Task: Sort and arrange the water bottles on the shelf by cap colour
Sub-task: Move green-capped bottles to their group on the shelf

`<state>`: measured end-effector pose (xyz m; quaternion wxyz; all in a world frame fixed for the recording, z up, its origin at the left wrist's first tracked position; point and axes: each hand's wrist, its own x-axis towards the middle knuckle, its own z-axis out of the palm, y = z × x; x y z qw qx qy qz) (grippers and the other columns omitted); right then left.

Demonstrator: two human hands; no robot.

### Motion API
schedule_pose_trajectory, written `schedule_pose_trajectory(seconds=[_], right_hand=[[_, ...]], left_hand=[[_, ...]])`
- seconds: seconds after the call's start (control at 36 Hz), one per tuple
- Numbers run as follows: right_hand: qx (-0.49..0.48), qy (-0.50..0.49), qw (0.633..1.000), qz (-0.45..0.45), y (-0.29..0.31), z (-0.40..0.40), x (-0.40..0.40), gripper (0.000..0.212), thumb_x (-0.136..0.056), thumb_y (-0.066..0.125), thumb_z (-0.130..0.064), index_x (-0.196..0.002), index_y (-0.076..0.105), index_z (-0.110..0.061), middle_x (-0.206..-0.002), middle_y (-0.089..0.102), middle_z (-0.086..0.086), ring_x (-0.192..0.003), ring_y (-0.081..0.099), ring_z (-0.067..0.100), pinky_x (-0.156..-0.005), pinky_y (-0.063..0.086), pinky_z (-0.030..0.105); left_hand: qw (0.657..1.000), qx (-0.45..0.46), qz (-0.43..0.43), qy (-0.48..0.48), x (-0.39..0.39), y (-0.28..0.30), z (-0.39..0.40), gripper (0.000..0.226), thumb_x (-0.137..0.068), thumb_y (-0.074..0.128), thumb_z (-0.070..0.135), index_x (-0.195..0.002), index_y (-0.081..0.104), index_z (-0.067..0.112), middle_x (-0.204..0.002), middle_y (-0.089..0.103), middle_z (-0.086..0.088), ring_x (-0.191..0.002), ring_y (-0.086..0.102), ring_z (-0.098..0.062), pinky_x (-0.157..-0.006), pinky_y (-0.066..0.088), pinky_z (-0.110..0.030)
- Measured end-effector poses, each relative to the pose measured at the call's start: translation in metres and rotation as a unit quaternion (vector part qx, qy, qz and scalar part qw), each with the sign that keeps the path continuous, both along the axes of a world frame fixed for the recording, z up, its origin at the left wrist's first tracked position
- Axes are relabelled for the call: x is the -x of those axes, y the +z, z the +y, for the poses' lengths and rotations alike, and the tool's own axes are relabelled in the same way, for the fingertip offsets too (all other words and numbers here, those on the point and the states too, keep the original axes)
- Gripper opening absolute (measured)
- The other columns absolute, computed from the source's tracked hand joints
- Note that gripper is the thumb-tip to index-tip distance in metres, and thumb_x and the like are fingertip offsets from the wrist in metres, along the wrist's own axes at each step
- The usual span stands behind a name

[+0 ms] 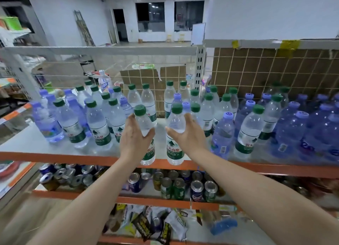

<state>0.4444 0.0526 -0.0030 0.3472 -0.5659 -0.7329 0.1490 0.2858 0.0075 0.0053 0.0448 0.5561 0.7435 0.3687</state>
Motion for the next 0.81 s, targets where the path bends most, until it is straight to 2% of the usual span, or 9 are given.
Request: schedule_pose_trajectory(seconds=[0.11, 0.22, 0.33, 0.42, 0.47, 0.61, 0.69, 0.81], right_hand=[[0.01, -0.008, 1.0, -0.027, -0.008, 0.027, 0.023, 0.063, -0.086, 0.059, -0.058, -0.124, 0.038, -0.013, -0.125, 0.056, 0.011, -0.105, 0.057, 0.032, -0.069, 0.041, 0.036], [0.032, -0.004, 0.999, -0.016, -0.016, 0.052, 0.041, 0.06, -0.085, 0.058, -0.059, -0.119, 0.038, -0.014, -0.124, 0.056, 0.011, -0.105, 0.057, 0.033, -0.073, 0.045, 0.039], [0.057, -0.004, 0.998, -0.005, -0.021, 0.073, 0.058, 0.059, -0.085, 0.06, -0.057, -0.119, 0.039, -0.013, -0.125, 0.057, 0.01, -0.112, 0.054, 0.031, -0.075, 0.038, 0.037], [0.056, -0.01, 0.998, 0.003, -0.024, 0.085, 0.069, 0.056, -0.086, 0.061, -0.055, -0.117, 0.041, -0.013, -0.122, 0.057, 0.011, -0.108, 0.056, 0.031, -0.071, 0.035, 0.033], [0.056, -0.017, 0.998, 0.006, -0.027, 0.092, 0.074, 0.056, -0.086, 0.061, -0.055, -0.116, 0.041, -0.012, -0.123, 0.056, 0.011, -0.107, 0.056, 0.032, -0.07, 0.036, 0.034], [0.065, -0.035, 0.997, 0.011, -0.031, 0.104, 0.085, 0.06, -0.083, 0.062, -0.059, -0.117, 0.041, -0.015, -0.122, 0.056, 0.011, -0.104, 0.057, 0.033, -0.07, 0.044, 0.037], [0.075, -0.051, 0.996, 0.008, -0.03, 0.108, 0.09, 0.061, -0.083, 0.062, -0.058, -0.12, 0.04, -0.015, -0.125, 0.055, 0.011, -0.107, 0.056, 0.032, -0.067, 0.04, 0.036], [0.083, -0.083, 0.993, -0.004, -0.029, 0.11, 0.095, 0.067, -0.083, 0.061, -0.059, -0.129, 0.038, -0.017, -0.133, 0.052, 0.009, -0.114, 0.054, 0.031, -0.07, 0.04, 0.036]], left_hand=[[1.0, 0.006, -0.014, -0.007, 0.019, -0.006, 0.026, 0.071, -0.091, 0.059, 0.04, -0.143, 0.024, 0.007, -0.138, 0.044, -0.012, -0.119, 0.05, -0.033, -0.088, 0.042, -0.042], [1.0, 0.02, -0.02, -0.01, 0.033, -0.014, 0.048, 0.069, -0.091, 0.057, 0.043, -0.143, 0.024, 0.011, -0.139, 0.043, -0.008, -0.12, 0.05, -0.03, -0.087, 0.042, -0.039], [0.999, 0.04, -0.004, -0.006, 0.044, -0.022, 0.069, 0.068, -0.091, 0.055, 0.047, -0.143, 0.023, 0.015, -0.142, 0.042, -0.004, -0.117, 0.052, -0.027, -0.078, 0.038, -0.032], [0.999, 0.052, -0.012, -0.004, 0.052, -0.028, 0.083, 0.073, -0.09, 0.054, 0.052, -0.144, 0.022, 0.016, -0.146, 0.04, -0.004, -0.125, 0.049, -0.029, -0.09, 0.045, -0.041], [0.998, 0.057, -0.018, -0.012, 0.055, -0.029, 0.089, 0.075, -0.09, 0.054, 0.052, -0.145, 0.02, 0.016, -0.149, 0.038, -0.005, -0.128, 0.047, -0.03, -0.095, 0.044, -0.044], [0.997, 0.04, -0.037, -0.048, 0.063, -0.031, 0.104, 0.072, -0.09, 0.058, 0.046, -0.144, 0.023, 0.016, -0.143, 0.039, -0.004, -0.126, 0.046, -0.026, -0.092, 0.043, -0.039], [0.996, 0.036, -0.049, -0.064, 0.07, -0.032, 0.113, 0.068, -0.089, 0.06, 0.044, -0.141, 0.027, 0.016, -0.139, 0.042, -0.004, -0.123, 0.048, -0.026, -0.088, 0.044, -0.037], [0.994, 0.042, -0.033, -0.099, 0.074, -0.032, 0.119, 0.072, -0.09, 0.058, 0.046, -0.145, 0.023, 0.014, -0.143, 0.038, -0.004, -0.125, 0.046, -0.026, -0.091, 0.044, -0.039]])
